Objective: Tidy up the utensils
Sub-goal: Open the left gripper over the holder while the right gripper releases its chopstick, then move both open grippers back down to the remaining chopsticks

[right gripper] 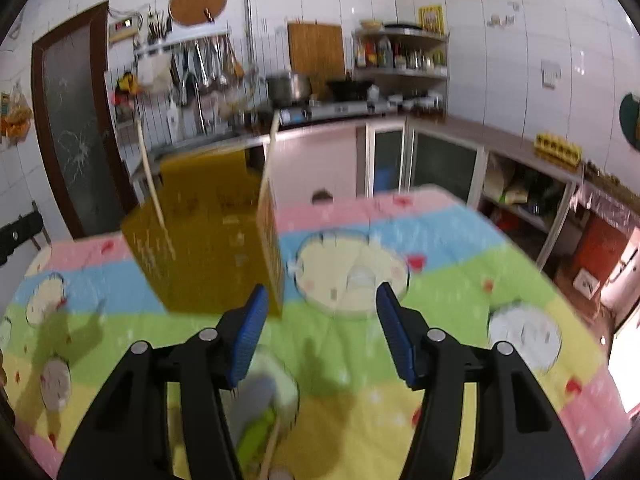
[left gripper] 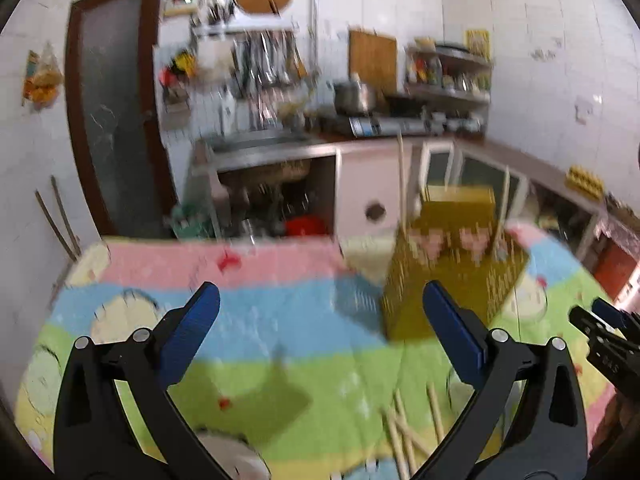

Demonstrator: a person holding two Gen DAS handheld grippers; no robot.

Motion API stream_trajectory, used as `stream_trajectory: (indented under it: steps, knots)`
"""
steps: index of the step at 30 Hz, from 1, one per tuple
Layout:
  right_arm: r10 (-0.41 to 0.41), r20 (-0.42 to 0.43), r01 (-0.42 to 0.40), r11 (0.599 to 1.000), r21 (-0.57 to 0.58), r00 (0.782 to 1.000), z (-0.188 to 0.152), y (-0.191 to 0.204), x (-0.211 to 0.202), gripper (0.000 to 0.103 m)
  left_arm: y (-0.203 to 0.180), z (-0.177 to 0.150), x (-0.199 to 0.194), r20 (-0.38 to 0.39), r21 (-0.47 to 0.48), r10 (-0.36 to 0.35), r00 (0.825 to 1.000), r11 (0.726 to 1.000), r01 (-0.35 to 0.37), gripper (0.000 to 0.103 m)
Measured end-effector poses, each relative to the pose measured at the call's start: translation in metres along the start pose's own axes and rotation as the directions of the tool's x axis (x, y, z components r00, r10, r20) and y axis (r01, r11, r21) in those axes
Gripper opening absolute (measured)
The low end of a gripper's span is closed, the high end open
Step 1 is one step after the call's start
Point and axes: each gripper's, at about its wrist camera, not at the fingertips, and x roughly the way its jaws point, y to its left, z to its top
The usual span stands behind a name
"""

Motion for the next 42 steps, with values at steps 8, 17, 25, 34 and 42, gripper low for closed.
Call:
stream_trajectory:
  steps: [8, 17, 25, 34, 42]
  knots:
    - [-0.024, -0.118, 0.023, 1.000, -0.006, 0.993, -0.050, -0.003, 0.019, 0.056, -0.002, -0.067, 0.035, -0.217, 0.000, 0.001, 0.976, 1.000, -0.001, 0.098]
    - [-0.022, -0.192, 0.021, 1.000, -0.005, 0.981, -0.071, 0.003, 0.028, 0.056, -0.007, -0.106, 0.052, -0.275, -0.016, 0.036, 0.961, 0.999, -0.042, 0.098]
    - [-0.032, -0.196, 0.030, 0.999, -0.015, 0.980, -0.076, 0.014, 0.028, 0.056, -0.008, -0.117, 0.055, -0.306, -0.018, 0.034, 0.951, 0.999, -0.042, 0.098]
    - [-0.050, -0.205, 0.045, 0.999, -0.026, 0.978, -0.082, 0.019, 0.027, 0.056, -0.011, -0.120, 0.060, -0.328, -0.008, 0.019, 0.944, 1.000, -0.023, 0.098]
    - [-0.029, -0.219, 0.028, 1.000, -0.011, 0.975, -0.086, 0.016, 0.026, 0.056, -0.016, -0.117, 0.046, -0.268, 0.001, 0.022, 0.963, 1.000, -0.023, 0.098]
